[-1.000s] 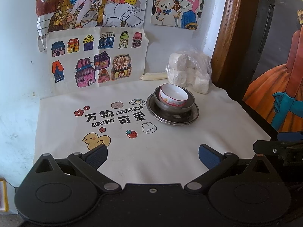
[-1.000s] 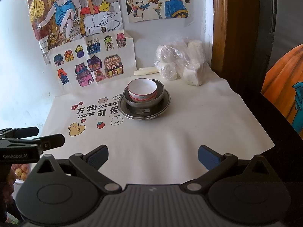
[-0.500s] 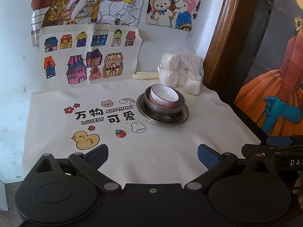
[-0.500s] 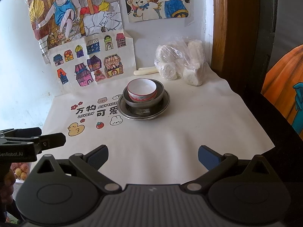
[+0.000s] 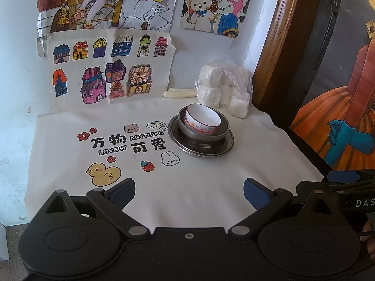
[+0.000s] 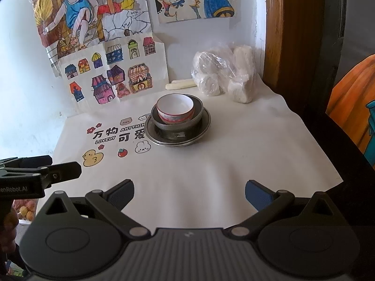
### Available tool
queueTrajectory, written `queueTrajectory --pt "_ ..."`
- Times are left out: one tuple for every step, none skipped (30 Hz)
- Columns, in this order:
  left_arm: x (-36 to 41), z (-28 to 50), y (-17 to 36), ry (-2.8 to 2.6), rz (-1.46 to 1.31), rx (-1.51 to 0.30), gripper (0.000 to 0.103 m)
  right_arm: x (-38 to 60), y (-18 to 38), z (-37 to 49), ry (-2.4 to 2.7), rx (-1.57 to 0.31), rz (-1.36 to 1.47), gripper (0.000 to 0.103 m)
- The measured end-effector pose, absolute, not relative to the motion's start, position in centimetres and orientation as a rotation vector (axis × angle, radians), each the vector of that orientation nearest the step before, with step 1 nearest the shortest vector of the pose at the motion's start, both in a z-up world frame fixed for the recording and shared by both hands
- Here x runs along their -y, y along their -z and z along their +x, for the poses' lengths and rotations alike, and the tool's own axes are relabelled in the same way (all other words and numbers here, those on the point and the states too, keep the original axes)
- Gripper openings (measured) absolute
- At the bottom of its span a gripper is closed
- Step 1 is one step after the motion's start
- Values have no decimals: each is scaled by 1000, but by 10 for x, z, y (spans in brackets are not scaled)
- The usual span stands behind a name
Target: Organize plates and bowls
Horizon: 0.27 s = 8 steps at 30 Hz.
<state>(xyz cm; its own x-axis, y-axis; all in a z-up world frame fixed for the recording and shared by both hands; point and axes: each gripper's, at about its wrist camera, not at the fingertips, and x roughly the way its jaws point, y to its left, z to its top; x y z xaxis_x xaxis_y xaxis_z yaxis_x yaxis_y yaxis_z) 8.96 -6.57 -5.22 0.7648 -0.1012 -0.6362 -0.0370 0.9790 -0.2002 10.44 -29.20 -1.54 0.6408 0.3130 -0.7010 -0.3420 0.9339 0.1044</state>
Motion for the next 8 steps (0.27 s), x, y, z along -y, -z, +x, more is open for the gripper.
queueTrajectory --pt "66 91 52 35 -207 -701 99 292 16 106 -374 -793 -39 103" --pt "67 93 52 36 -208 -702 99 293 16 108 -375 -796 -39 103" --pt "68 94 52 36 -208 -702 99 293 17 109 -377 -797 -39 103" --pt "69 96 53 36 -208 -704 99 293 17 111 -378 -799 -40 103" --pt "69 98 53 36 -210 -706 99 294 18 113 -380 -802 -40 103" --pt "70 99 53 34 -211 -709 99 294 18 114 -382 -805 -41 103" --pt "70 100 53 32 -211 -711 100 294 18 116 -383 -807 -41 103" --pt "70 101 54 31 -212 -713 100 294 19 118 -384 -809 -43 103"
